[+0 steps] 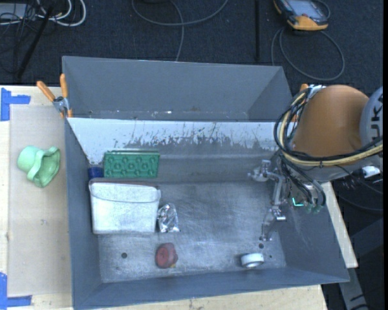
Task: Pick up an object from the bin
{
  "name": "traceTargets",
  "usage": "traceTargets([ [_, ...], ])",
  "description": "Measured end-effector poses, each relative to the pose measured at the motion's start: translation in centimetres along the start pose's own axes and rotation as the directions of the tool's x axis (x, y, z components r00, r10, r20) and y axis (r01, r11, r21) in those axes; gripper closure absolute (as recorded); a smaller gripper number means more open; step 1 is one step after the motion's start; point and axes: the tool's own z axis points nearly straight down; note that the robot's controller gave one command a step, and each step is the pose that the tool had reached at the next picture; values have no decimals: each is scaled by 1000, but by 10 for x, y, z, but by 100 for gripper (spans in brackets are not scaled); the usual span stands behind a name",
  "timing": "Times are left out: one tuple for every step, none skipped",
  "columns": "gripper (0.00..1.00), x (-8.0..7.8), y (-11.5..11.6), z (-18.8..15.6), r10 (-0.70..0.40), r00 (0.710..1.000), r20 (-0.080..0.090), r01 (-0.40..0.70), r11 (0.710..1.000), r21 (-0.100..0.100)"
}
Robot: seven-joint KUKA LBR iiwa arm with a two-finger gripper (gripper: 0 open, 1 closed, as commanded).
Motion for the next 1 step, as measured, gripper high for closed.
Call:
traceTargets([
  [0,44,-23,39,-64,998,1,64,998,0],
])
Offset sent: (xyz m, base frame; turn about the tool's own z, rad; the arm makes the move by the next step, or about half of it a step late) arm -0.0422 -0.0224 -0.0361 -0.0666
